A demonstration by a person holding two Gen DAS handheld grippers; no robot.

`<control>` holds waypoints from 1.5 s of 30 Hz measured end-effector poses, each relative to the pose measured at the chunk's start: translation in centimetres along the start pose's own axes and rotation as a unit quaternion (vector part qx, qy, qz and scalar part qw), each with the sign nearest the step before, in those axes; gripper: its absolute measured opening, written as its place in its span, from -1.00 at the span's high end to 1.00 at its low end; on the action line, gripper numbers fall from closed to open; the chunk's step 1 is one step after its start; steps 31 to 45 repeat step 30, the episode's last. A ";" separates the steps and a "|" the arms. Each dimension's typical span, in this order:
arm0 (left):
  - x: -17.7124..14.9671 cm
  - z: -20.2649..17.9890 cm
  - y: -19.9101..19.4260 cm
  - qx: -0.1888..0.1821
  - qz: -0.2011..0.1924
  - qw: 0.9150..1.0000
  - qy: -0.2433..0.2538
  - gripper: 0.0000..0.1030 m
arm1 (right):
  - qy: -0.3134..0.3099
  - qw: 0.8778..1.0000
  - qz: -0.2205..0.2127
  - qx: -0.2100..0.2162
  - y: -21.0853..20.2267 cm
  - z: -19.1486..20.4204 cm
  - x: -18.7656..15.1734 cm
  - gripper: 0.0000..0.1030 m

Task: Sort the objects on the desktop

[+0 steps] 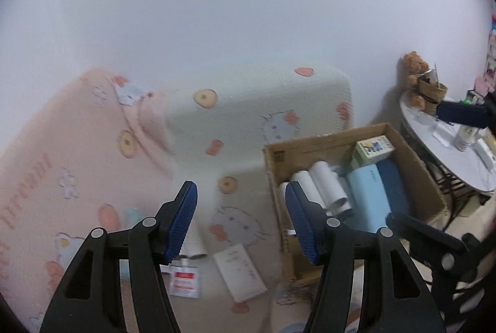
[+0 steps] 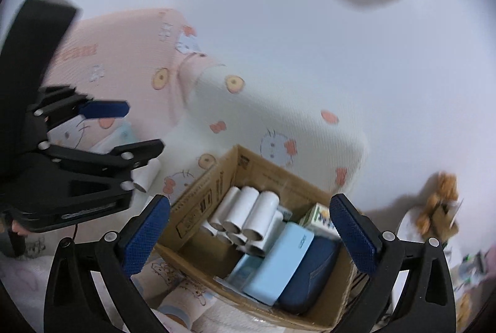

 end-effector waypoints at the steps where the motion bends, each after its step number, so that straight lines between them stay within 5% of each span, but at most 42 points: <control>1: 0.0 0.0 -0.3 0.001 -0.003 1.000 0.002 -0.23 | -0.008 1.000 -0.005 -0.002 -0.4 0.3 0.2 -0.98; 7: -1.5 -1.1 -1.3 -0.008 0.005 1.000 0.025 -0.24 | -0.043 0.999 0.007 -0.028 -0.7 1.0 -0.3 -0.98; 21: -3.4 -3.1 1.0 0.001 0.058 0.997 0.058 -0.25 | 0.039 0.996 0.062 -0.044 2.5 -1.5 -4.1 -0.99; 45: -3.4 -3.4 0.9 0.016 0.053 0.996 0.065 -0.25 | 0.039 0.996 0.059 -0.048 2.9 -1.6 -4.5 -0.99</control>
Point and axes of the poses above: each gripper's, at about its wrist camera, not at the fingertips, and y roughly the way its jaws point, z to its left, x to its top, the point moved 7 cm from there along y, roughly the way its jaws point, and after that the axes turned 1 degree about z, right-handed, at the moved point
